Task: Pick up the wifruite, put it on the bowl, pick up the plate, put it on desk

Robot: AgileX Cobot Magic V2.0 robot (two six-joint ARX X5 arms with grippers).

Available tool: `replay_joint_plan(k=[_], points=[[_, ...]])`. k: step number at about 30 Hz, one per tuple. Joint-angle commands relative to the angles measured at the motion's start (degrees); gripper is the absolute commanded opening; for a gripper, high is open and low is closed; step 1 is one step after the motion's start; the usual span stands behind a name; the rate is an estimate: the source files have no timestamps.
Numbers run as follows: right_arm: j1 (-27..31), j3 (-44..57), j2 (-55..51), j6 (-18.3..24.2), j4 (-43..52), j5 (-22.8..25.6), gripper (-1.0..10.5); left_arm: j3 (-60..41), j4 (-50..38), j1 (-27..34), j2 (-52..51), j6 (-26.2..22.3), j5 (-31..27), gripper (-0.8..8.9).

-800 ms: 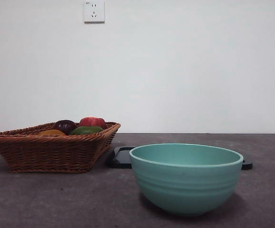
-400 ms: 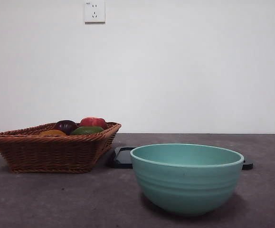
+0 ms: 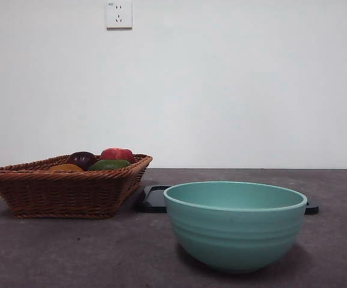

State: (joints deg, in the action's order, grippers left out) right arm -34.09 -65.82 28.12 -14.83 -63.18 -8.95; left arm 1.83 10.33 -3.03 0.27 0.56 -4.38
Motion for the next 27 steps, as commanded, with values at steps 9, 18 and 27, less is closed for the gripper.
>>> replay_joint_plan(k=[9,18,27], points=[[-0.4,-0.6,0.2,0.3,0.5,0.0,0.3,-1.2,0.4,0.1,0.0,0.1,-0.3,0.27],[6.3,6.1,-0.4,2.9,8.2,-0.4,0.3,-1.2,0.4,0.1,0.0,0.1,-0.3,0.27],[25.8,41.6,-13.3,14.2,55.7,3.4,0.3,-1.2,0.4,0.1,0.0,0.1,-0.3,0.27]])
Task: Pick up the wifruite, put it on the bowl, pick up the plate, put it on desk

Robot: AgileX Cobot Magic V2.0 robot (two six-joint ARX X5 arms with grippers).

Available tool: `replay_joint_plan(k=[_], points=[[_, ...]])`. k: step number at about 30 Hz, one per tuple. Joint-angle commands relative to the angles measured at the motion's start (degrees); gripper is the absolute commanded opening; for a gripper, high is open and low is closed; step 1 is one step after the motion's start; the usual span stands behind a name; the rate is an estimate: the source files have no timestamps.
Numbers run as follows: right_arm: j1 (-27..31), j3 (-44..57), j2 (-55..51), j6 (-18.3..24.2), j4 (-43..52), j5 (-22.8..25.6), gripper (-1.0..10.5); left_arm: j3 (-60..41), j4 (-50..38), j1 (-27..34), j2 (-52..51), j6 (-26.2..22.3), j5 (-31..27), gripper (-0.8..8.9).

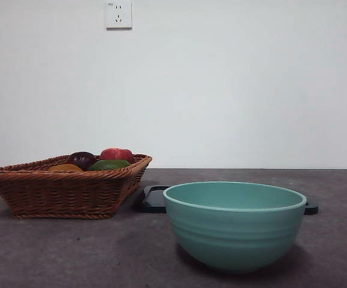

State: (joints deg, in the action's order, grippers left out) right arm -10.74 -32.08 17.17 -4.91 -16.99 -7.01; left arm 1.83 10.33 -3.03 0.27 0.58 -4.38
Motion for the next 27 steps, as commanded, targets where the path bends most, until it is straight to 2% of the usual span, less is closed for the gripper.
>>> replay_joint_plan(k=[1,5,8,17,27], points=[[3.5,10.5,-3.6,4.4,10.6,2.3,0.3,-1.2,0.4,0.1,0.0,0.1,-0.3,0.27],[7.1,20.2,-8.8,4.3,11.0,7.4,0.3,-1.2,0.4,0.1,0.0,0.1,-0.3,0.27],[8.8,24.9,-12.0,4.3,10.9,9.1,0.3,-1.2,0.4,0.1,0.0,0.1,-0.3,0.27],[13.9,31.2,-16.6,4.3,10.8,9.1,0.3,-1.2,0.4,0.1,0.0,0.1,-0.3,0.27],[13.4,31.5,-17.0,4.0,7.7,10.5,0.3,-1.2,0.4,0.1,0.0,0.1,-0.3,0.27]])
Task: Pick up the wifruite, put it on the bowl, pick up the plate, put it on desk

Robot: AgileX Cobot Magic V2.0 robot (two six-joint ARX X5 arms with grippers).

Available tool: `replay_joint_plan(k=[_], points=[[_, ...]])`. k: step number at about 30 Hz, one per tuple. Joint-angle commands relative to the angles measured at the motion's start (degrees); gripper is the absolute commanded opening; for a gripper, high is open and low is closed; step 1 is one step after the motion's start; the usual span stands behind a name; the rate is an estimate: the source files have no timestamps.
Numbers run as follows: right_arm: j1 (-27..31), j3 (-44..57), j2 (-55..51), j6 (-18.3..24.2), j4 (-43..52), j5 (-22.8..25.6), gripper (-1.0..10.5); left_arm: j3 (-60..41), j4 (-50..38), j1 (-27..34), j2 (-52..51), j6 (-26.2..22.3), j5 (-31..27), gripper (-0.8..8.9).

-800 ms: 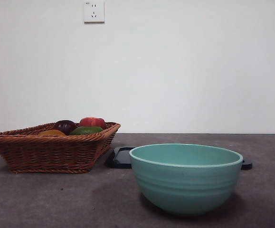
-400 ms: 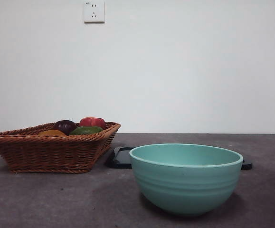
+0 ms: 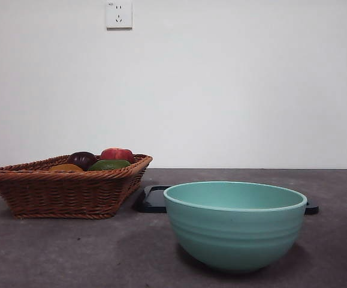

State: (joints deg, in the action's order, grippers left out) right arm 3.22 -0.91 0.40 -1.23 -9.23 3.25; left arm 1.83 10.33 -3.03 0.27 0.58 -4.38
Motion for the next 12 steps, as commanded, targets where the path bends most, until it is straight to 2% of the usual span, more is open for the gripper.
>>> replay_joint_plan(k=[1,12], points=[[-0.9,0.3,-0.2,0.2,0.0,0.2,0.3,-1.2,0.4,0.1,0.0,0.1,-0.3,0.27],[-1.7,0.3,-0.2,-0.1,-0.7,-0.2,0.3,-1.2,0.4,0.1,0.0,0.1,-0.3,0.27]])
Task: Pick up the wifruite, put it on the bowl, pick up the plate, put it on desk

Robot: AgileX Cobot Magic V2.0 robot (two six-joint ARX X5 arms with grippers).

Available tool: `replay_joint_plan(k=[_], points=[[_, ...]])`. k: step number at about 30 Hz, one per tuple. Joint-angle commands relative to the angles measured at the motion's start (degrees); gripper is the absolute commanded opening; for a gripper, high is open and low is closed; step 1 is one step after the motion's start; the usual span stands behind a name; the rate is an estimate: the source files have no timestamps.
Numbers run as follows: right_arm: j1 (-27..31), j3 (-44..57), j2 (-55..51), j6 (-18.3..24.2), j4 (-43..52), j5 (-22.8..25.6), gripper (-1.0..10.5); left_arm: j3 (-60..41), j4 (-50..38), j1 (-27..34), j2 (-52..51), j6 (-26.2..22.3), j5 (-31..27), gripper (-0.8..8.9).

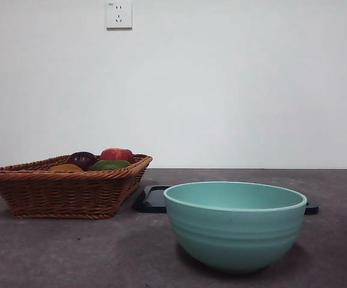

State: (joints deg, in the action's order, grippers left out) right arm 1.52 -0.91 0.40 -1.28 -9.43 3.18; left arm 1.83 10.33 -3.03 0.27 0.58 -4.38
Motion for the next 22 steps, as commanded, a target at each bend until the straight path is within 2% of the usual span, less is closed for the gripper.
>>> replay_joint_plan(k=[1,22], points=[[0.0,0.3,-0.2,-0.2,-0.5,-0.2,0.3,-1.2,0.4,0.1,0.0,0.1,-0.3,0.27],[0.0,0.3,-0.2,-0.2,0.5,-0.1,0.3,-1.2,0.4,0.1,0.0,0.1,-0.3,0.27]])
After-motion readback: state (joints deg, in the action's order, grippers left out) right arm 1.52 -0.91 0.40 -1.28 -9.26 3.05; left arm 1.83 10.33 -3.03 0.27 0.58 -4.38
